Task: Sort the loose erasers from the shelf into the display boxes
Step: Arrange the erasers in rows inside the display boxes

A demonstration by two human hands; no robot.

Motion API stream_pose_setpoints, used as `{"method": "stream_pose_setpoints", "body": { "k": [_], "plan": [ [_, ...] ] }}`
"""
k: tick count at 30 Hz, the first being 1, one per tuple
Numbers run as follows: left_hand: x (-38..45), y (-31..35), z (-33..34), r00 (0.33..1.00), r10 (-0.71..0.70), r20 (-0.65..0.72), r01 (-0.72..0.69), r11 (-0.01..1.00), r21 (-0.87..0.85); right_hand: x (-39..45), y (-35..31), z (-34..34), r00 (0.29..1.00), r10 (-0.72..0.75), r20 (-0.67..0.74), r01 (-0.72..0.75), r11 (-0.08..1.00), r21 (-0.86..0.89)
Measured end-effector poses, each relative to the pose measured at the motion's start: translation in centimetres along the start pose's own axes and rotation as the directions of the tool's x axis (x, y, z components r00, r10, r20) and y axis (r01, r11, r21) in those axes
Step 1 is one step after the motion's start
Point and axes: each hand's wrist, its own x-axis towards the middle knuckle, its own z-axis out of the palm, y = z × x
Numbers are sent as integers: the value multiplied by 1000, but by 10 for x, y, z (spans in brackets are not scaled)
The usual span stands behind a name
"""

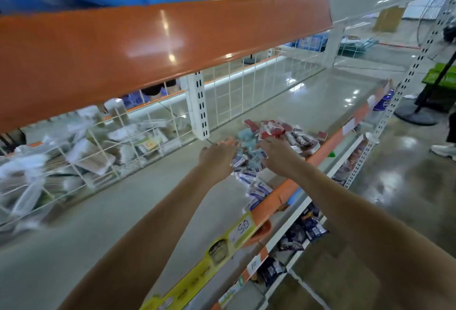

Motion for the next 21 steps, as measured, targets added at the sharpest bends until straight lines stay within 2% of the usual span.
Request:
{"method": "stream_pose_setpoints", "body": {
  "k": [4, 10, 17, 21],
  "plan": [
    [34, 3, 14, 996, -55, -69, 54, 998, -25, 22, 18, 6, 997, -73, -39, 73, 997, 7],
    [58, -6, 32, 992, -107, -62, 103, 993, -62, 35, 27, 19, 993, -82, -90, 85, 996, 31],
    [65, -10, 40, 976, -102, -191, 93, 994, -55, 38, 33, 27, 975, -113, -193, 140, 981, 136],
    [60, -14, 41, 978, -92, -188, 83, 995, -56, 38, 34, 27, 959, -141, -244, 185, 968, 167]
  ]
}}
